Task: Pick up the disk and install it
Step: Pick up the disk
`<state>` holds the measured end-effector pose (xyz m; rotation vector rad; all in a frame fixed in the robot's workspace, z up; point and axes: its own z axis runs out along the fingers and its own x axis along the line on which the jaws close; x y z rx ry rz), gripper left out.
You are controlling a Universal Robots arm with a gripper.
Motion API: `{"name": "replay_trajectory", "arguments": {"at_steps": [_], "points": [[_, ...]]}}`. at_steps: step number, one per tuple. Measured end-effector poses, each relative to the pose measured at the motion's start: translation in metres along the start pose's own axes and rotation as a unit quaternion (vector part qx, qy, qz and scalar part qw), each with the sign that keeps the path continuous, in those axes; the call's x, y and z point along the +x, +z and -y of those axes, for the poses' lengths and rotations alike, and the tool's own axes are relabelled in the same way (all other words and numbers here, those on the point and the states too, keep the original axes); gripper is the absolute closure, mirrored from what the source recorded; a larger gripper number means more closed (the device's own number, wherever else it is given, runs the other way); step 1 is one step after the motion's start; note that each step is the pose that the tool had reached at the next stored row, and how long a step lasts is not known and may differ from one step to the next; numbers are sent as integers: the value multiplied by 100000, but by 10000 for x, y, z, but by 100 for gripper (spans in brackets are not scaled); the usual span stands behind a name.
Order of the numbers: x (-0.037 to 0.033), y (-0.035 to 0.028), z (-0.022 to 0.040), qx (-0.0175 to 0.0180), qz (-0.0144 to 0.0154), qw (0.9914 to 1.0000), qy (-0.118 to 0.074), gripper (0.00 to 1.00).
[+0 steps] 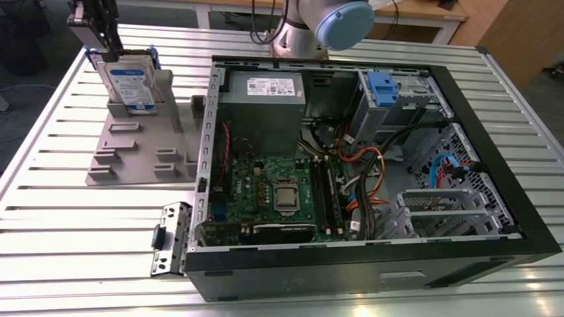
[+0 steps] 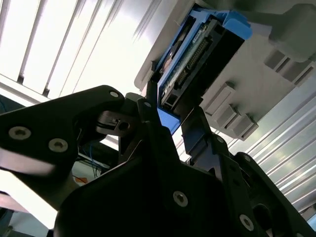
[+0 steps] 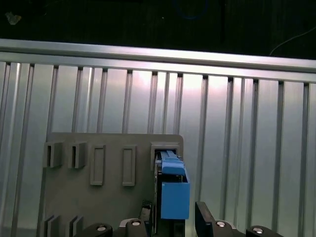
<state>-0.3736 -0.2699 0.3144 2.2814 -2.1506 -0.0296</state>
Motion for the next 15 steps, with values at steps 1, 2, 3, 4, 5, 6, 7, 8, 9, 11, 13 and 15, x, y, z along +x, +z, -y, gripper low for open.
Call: {"name": "replay_trajectory", "arguments": {"at_steps": [1,2,3,4,5,6,7,8,9,11,13,15], "points": [[0,18,-2,-2,-1,100000,-14,53],[0,35,-3,-9,-5,100000,-31,53],[0,53,-5,-7,-7,100000,-44,53],[0,72,-7,-8,-6,100000,-55,53],[0,90,-10,-3,-4,100000,-69,53],[0,108,-13,-2,-6,100000,-87,53],[0,128,-16,-1,-6,100000,-106,53],[0,146,-19,-4,-5,100000,-124,53],[0,164,-21,-7,-8,100000,-145,53],[0,200,-23,-5,-7,100000,-185,53],[0,235,-22,-8,-9,100000,-196,53],[1,273,-22,-10,-8,100000,-202,53]]}}
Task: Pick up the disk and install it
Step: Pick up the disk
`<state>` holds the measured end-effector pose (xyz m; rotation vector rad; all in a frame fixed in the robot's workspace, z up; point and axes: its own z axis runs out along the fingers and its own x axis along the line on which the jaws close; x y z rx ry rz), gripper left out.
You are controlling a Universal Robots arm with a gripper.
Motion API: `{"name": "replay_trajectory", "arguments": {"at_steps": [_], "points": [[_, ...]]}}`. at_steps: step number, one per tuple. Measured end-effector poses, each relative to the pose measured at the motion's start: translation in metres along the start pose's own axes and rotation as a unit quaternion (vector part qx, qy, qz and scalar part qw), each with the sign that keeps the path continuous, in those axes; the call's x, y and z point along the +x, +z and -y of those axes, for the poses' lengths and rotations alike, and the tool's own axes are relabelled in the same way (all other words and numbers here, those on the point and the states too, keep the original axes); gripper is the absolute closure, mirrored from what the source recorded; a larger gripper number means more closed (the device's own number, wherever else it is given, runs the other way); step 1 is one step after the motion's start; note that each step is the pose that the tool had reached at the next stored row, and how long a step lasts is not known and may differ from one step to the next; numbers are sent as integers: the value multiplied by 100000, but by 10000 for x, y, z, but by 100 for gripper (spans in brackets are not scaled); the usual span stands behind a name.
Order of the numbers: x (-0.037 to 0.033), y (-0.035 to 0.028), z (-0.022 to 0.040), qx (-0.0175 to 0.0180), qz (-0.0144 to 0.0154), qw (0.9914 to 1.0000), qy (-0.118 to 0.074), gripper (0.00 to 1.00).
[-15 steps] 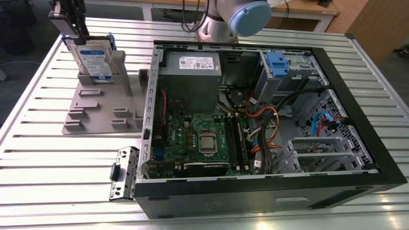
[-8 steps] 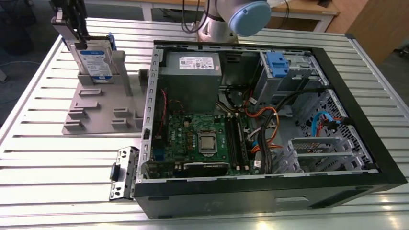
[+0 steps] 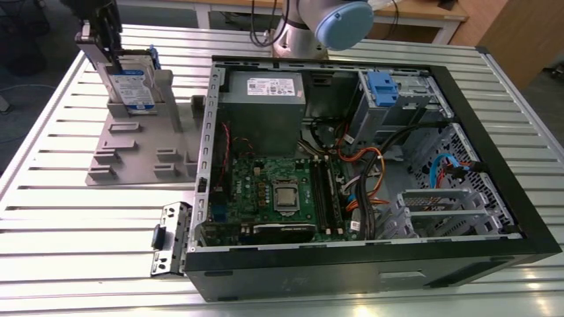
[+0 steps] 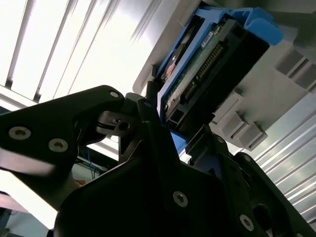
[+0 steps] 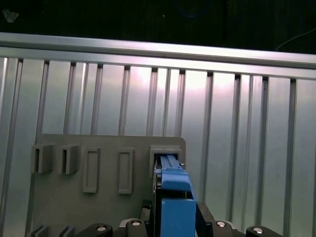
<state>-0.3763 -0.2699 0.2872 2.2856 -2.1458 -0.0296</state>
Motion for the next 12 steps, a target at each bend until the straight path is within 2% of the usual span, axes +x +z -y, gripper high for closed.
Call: {"name": "replay_trajectory", "arguments": {"at_steps": [7,12], "points": [[1,125,1,3,1,100000,2,53],[2,130,2,4,-1,100000,1,53]]}}
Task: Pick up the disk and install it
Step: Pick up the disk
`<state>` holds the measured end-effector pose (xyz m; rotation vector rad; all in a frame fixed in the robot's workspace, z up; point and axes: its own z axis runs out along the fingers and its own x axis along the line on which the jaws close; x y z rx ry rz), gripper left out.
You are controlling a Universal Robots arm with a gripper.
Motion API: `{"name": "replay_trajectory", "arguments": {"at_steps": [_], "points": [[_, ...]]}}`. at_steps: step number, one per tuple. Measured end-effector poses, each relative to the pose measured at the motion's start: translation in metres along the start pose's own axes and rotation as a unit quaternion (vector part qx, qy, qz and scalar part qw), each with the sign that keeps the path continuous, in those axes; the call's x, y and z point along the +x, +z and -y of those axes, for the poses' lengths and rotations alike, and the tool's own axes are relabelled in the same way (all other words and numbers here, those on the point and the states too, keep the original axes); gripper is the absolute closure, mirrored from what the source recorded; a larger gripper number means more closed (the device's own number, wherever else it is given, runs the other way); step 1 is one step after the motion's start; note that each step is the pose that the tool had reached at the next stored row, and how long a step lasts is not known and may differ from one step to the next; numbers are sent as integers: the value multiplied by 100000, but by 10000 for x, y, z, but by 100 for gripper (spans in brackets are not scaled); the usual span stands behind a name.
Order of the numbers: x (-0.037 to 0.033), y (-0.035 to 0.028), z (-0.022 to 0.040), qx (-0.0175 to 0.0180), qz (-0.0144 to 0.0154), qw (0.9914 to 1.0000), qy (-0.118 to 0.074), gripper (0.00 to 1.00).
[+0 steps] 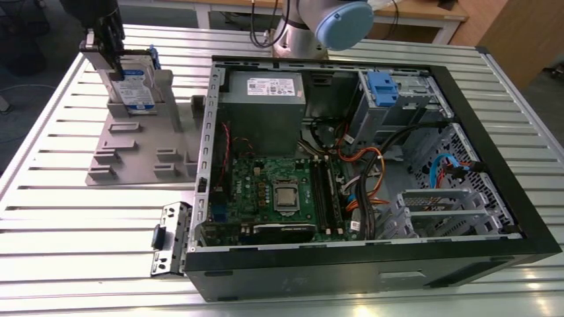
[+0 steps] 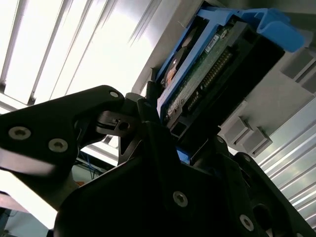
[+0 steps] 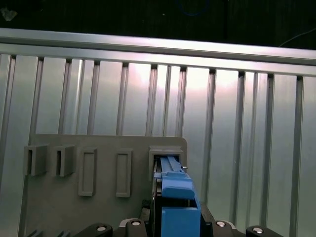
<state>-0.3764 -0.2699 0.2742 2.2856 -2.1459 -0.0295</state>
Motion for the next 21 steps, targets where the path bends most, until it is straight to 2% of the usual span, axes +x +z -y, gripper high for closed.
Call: {"name": "replay_trajectory", "arguments": {"at_steps": [4,6,21], "points": [[0,2,0,-6,-4,100000,-3,55],[0,3,0,0,0,100000,-3,64],[0,11,0,-6,-1,100000,0,64]]}}
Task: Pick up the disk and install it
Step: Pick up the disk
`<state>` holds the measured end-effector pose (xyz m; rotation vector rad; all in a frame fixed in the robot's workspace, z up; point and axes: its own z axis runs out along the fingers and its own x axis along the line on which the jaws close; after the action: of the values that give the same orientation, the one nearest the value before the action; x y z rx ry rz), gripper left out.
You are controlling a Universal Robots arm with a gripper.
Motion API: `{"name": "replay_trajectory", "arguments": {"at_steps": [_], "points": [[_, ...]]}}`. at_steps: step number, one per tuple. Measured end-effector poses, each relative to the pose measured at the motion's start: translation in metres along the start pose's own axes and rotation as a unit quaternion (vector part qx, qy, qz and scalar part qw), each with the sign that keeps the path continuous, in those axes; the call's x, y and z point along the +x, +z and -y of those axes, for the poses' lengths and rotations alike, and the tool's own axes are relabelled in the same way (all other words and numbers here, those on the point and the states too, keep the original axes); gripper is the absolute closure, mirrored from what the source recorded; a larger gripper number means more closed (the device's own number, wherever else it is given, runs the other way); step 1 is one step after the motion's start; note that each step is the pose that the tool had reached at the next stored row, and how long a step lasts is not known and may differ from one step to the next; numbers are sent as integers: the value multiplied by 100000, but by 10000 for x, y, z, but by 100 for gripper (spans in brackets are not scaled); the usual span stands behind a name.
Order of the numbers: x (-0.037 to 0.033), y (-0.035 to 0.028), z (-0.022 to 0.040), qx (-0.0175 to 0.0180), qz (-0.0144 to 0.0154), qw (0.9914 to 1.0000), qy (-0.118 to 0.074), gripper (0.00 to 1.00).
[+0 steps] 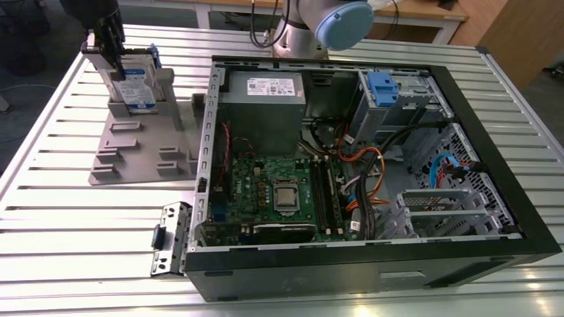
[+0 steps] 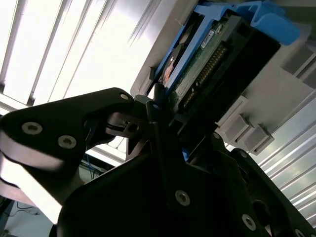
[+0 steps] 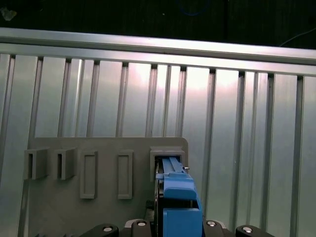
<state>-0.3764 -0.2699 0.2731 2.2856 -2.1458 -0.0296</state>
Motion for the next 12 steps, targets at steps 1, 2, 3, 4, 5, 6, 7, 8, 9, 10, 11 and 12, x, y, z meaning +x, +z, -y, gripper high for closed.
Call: {"name": "replay_trajectory", "arguments": {"at_steps": [1,2,3,4,5,6,7,8,9,10,11,12], "points": [[0,1,0,1,0,100000,-1,64],[0,1,0,1,1,100000,-2,64],[0,2,0,2,0,100000,-3,64],[0,2,0,-2,0,100000,-1,64],[0,3,0,0,0,100000,-4,64],[0,3,0,1,2,100000,-2,64],[0,4,0,2,0,100000,-1,64],[0,4,0,-1,-1,100000,1,64],[0,5,0,1,0,100000,-3,64],[0,6,0,0,0,100000,-2,64],[0,6,0,-3,-1,100000,-3,64],[0,7,0,-2,-1,100000,-2,64]]}}
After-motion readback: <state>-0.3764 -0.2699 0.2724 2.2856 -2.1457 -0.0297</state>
